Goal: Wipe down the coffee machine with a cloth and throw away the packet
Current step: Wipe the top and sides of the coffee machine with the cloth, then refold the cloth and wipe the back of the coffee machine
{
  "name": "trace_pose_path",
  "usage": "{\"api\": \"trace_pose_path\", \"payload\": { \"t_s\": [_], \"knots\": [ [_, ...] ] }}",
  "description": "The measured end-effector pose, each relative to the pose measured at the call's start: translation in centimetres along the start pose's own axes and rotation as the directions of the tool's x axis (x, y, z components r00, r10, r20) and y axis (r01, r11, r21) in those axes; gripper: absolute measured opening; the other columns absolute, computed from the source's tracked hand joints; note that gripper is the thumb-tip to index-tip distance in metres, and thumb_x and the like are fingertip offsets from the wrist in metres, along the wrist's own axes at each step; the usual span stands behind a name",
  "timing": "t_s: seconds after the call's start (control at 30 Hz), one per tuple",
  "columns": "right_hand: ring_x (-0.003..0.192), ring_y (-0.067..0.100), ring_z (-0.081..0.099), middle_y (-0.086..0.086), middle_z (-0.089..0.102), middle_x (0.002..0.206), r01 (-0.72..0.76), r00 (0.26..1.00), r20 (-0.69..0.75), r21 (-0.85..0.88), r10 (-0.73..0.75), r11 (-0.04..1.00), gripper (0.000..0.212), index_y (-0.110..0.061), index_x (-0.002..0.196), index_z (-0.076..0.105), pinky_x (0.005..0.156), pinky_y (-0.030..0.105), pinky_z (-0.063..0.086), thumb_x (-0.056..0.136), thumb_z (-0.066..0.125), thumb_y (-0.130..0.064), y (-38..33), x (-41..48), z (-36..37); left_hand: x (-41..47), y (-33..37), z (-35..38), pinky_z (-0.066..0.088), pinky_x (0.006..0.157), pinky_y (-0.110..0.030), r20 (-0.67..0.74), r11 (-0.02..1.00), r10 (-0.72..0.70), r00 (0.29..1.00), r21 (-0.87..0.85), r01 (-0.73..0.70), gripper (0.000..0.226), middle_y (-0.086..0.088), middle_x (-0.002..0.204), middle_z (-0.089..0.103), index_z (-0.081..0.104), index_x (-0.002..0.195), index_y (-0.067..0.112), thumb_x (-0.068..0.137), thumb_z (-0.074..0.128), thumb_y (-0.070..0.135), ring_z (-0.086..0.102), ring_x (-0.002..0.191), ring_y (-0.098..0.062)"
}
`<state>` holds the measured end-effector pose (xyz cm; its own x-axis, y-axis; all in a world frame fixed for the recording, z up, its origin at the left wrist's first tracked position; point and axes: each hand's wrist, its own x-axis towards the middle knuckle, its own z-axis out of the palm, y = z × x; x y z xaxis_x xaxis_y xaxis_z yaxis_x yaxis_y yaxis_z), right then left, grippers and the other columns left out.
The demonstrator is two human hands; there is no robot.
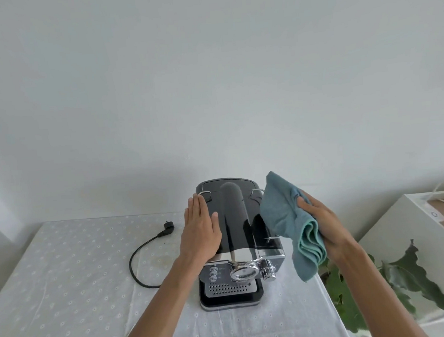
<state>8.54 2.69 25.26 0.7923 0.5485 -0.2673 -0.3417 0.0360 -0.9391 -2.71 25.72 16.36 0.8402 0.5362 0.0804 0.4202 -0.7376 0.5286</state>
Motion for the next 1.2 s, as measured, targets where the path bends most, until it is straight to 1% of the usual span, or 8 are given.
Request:
{"api": "trace_pose_path", "payload": {
  "t_s": [0.33, 0.53, 0.67, 0.77, 0.93, 1.0, 1.07, 1.2],
  "knots": [
    [0.099, 0.022, 0.072, 0.007, 0.073, 0.122, 0.152, 0.988, 0.053, -0.137, -0.146, 0.979, 0.035, -0.028, 0.134, 0.063, 0.076, 0.033, 0.059, 0.108, 0.043, -0.018, 0.8, -2.7, -5.5, -2.2, 2.3, 1.0, -0.001, 0.125, -0.038, -0.104, 0.969, -0.032, 0.994, 0.24, 0.056, 0.072, -0.018, 0.164, -0.006, -0.002, 0.154, 0.0, 0.103, 0.017, 0.047, -0.008, 0.152, -0.028],
    [0.133, -0.001, 0.049, -0.016, 0.055, 0.145, 0.251, 0.968, 0.109, -0.414, -0.226, 0.875, 0.043, -0.035, 0.144, 0.053, 0.11, 0.029, 0.041, 0.109, 0.039, -0.014, 5.1, -2.8, -8.7, -5.1, 4.4, 1.8, 0.0, 0.125, -0.041, -0.139, 0.959, -0.07, 0.988, 0.265, 0.105, 0.072, -0.019, 0.164, -0.001, 0.004, 0.155, -0.002, 0.103, 0.02, 0.046, -0.006, 0.153, -0.029],
    [0.131, 0.015, 0.053, 0.001, 0.056, 0.144, 0.206, 0.977, 0.06, -0.532, -0.206, 0.822, 0.042, -0.02, 0.147, 0.05, 0.094, 0.015, 0.044, 0.109, 0.036, -0.01, 10.0, -2.8, -11.3, -6.7, 5.0, 2.0, -0.002, 0.125, -0.039, -0.152, 0.959, -0.1, 0.983, 0.248, 0.136, 0.073, -0.018, 0.164, -0.004, 0.002, 0.155, -0.001, 0.103, 0.023, 0.045, -0.01, 0.152, -0.026],
    [0.135, 0.021, 0.05, 0.005, 0.054, 0.147, 0.193, 0.978, 0.059, -0.611, -0.199, 0.768, 0.043, -0.019, 0.148, 0.047, 0.109, 0.033, 0.044, 0.108, 0.036, -0.009, 14.0, -3.0, -13.6, -7.4, 5.0, 2.2, -0.002, 0.125, -0.039, -0.162, 0.954, -0.117, 0.98, 0.256, 0.157, 0.073, -0.018, 0.164, -0.003, 0.002, 0.155, -0.002, 0.103, 0.023, 0.046, -0.01, 0.152, -0.026],
    [0.128, 0.04, 0.05, 0.017, 0.037, 0.153, 0.186, 0.967, 0.092, -0.889, -0.236, 0.419, 0.072, -0.006, 0.148, 0.043, 0.082, 0.036, 0.054, 0.081, 0.048, 0.018, 22.3, -3.7, -14.3, -8.3, 5.0, 2.8, -0.002, 0.125, -0.039, -0.191, 0.945, -0.167, 0.967, 0.249, 0.212, 0.073, -0.017, 0.164, -0.003, 0.0, 0.155, -0.001, 0.103, 0.019, 0.047, -0.009, 0.153, -0.025],
    [0.143, 0.045, 0.032, 0.021, 0.023, 0.161, 0.181, 0.98, 0.149, -0.938, -0.129, 0.296, 0.082, -0.006, 0.155, 0.03, 0.101, 0.038, 0.049, 0.079, 0.051, 0.016, 26.7, -4.1, -14.5, -8.8, 5.3, 3.0, -0.004, 0.124, -0.038, -0.19, 0.943, -0.172, 0.967, 0.252, 0.217, 0.072, -0.018, 0.164, -0.003, 0.001, 0.155, -0.001, 0.103, 0.02, 0.046, -0.009, 0.153, -0.025],
    [0.154, 0.043, 0.004, 0.018, -0.005, 0.167, 0.215, 0.975, 0.221, -0.953, 0.006, 0.214, 0.076, -0.007, 0.16, 0.012, 0.126, 0.047, 0.016, 0.094, 0.048, 0.003, 30.5, -4.6, -14.6, -9.3, 5.7, 3.3, -0.006, 0.124, -0.036, -0.183, 0.94, -0.167, 0.969, 0.267, 0.213, 0.071, -0.017, 0.164, -0.004, 0.001, 0.155, -0.001, 0.104, 0.019, 0.045, -0.009, 0.153, -0.024],
    [0.155, 0.039, -0.011, 0.02, -0.012, 0.166, 0.18, 0.977, 0.189, -0.979, 0.099, 0.091, 0.074, -0.012, 0.161, -0.001, 0.123, 0.044, -0.008, 0.106, 0.033, -0.047, 32.9, -5.4, -13.4, -9.6, 6.2, 3.7, -0.006, 0.124, -0.035, -0.162, 0.937, -0.155, 0.975, 0.288, 0.197, 0.07, -0.017, 0.164, -0.005, 0.002, 0.155, -0.002, 0.104, 0.017, 0.044, -0.009, 0.153, -0.024]
  ]
}}
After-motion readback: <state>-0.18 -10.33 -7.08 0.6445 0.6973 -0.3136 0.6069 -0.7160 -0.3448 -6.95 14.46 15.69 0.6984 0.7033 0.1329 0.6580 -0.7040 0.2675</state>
